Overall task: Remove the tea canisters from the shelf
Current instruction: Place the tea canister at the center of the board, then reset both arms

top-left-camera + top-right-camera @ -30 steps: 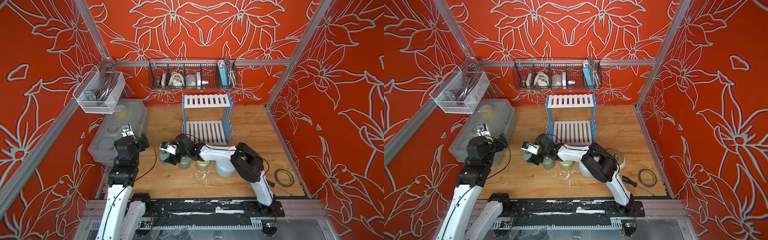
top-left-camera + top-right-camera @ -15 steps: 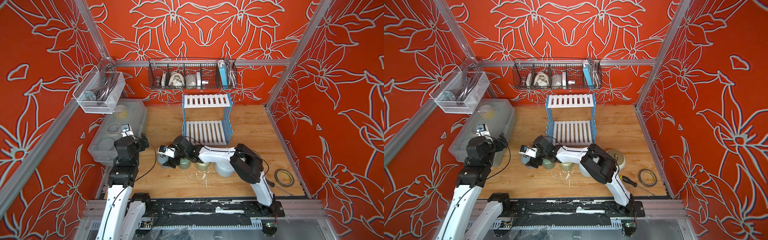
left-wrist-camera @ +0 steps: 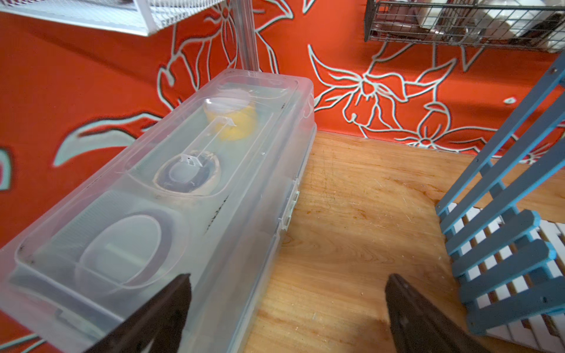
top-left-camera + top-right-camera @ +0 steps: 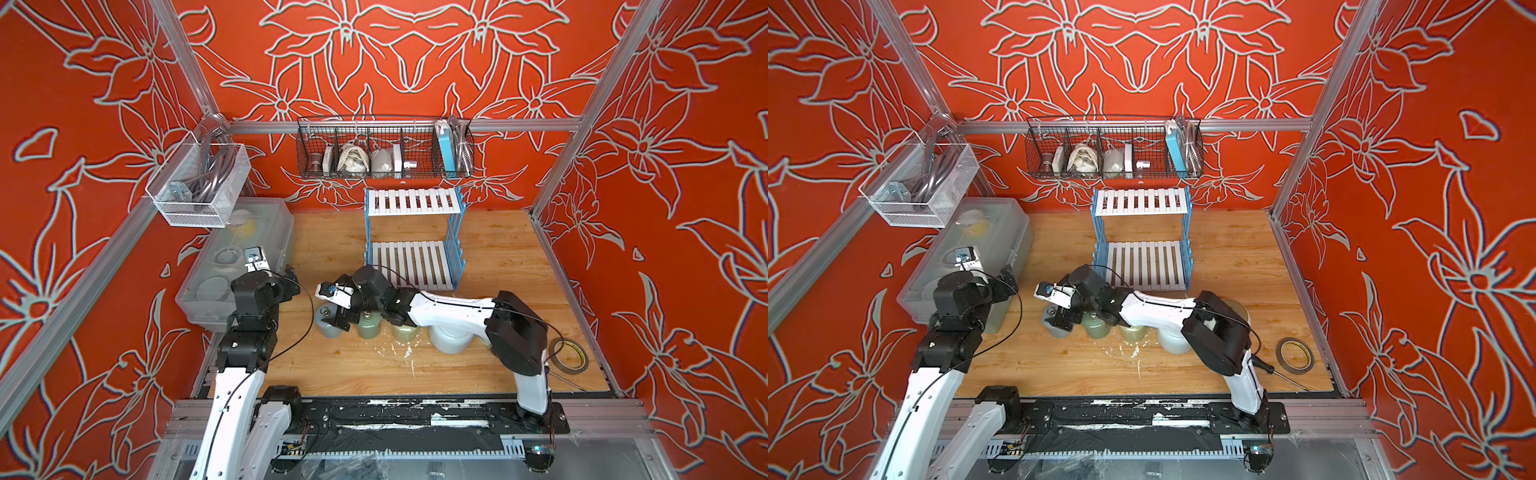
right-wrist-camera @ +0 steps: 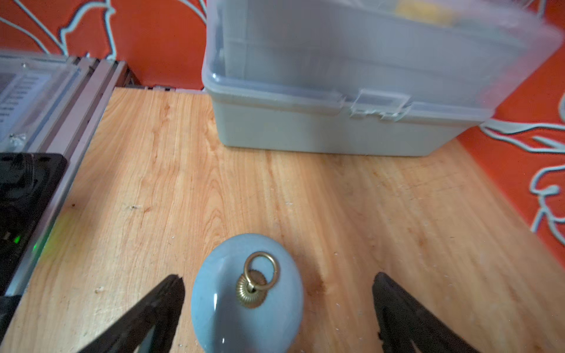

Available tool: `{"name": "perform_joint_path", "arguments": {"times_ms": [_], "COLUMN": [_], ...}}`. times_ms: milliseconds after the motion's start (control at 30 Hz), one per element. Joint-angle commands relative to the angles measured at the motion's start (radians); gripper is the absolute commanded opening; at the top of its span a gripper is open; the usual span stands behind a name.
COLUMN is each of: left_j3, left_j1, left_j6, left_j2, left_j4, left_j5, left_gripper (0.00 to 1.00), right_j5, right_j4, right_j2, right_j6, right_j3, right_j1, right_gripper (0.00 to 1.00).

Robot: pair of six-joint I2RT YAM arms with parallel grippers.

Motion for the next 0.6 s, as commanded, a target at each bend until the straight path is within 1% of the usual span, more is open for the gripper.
{"name": "perform_joint_path", "arguments": {"times_ms": [0, 100, 300, 400, 467, 567], "left_j3": [0.026, 0.035, 0.007, 0.003, -0.011, -0.019], "left_j1": [-0.014, -0.02, -0.023, -0.024, -0.024, -0.022], "left_j6": [-0.008, -0.016, -0.014, -0.01, 0.001, -0.007], "left_j2": [0.013, 0.049, 0.125, 0.191, 0.233, 0.299], "left_j4": [0.038, 0.056, 0.183, 0.223, 0.258, 0.278], "left_j5": [0.081, 0.149, 0.312, 0.375, 0.397, 0.382], "left_gripper": [0.98, 0.98, 0.98, 0.98, 0.98, 0.98], "right_j5": [0.083, 0.167, 0.33, 0.374, 0.386, 0.424], "right_j4": [0.022, -0.008, -0.077, -0.092, -0.103, -0.145], "right_j2": [-0.112, -0.206, -0.377, -0.464, -0.525, -0.617], "right_j6": [0.01, 0.017, 0.027, 0.055, 0.064, 0.084], "right_j3": [-0.054, -0.106, -0.183, -0.24, -0.282, -0.338], "right_j1": [0.005, -0.005, -0.052, -0.098, -0.138, -0.208], "right_gripper": [1.0, 0.99, 0.99, 0.99, 0.99, 0.99]}}
